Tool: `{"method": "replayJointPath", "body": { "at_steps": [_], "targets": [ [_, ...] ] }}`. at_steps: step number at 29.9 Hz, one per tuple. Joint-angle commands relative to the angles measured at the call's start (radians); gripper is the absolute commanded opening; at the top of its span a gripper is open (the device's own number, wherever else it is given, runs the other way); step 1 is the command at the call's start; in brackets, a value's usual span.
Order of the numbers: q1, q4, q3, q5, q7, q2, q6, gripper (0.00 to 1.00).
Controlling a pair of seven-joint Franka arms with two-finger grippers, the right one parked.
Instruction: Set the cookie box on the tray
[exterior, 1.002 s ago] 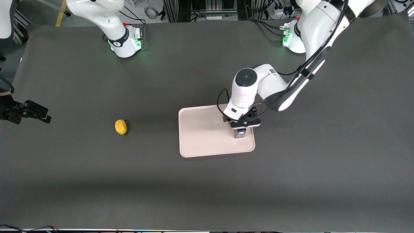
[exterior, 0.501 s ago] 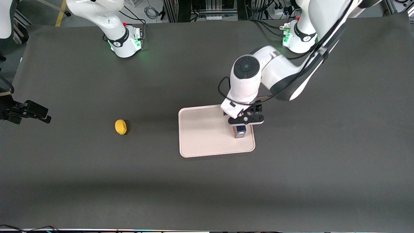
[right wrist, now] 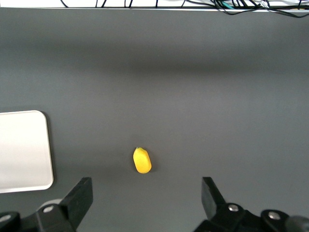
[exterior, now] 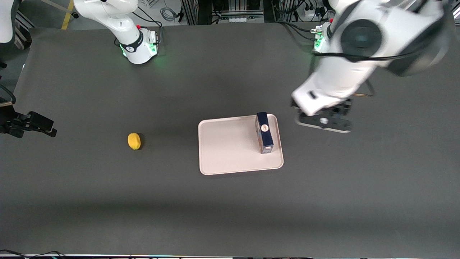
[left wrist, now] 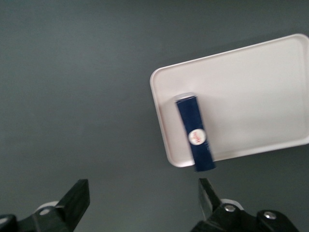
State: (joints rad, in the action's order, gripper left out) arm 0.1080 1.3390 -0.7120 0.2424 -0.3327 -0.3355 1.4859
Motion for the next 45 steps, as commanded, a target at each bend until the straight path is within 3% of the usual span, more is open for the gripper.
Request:
{"method": "replayJointPath", "body": {
  "at_steps": [1,11,19,25,29,33,41,45],
  "targets": [
    [0.041,-0.099,0.111,-0.07,0.289,0.012,-0.111,1.0],
    [0.26,-0.095,0.109,-0.071,0.627,0.035,-0.148,1.0],
    [0.329,-0.026,0.13,-0.078,0.658,0.104,-0.15,1.0],
    [0.314,0.077,0.23,-0.132,0.658,0.185,-0.082,1.0],
    [0.311,0.25,0.246,-0.155,0.656,0.298,0.023,1.0],
    [0.282,0.4,0.31,-0.238,0.653,0.394,0.115,1.0],
    [0.078,0.417,0.491,-0.244,0.567,0.406,0.108,1.0],
    [0.033,0.422,0.528,-0.241,0.557,0.406,0.111,1.0]
  ]
}}
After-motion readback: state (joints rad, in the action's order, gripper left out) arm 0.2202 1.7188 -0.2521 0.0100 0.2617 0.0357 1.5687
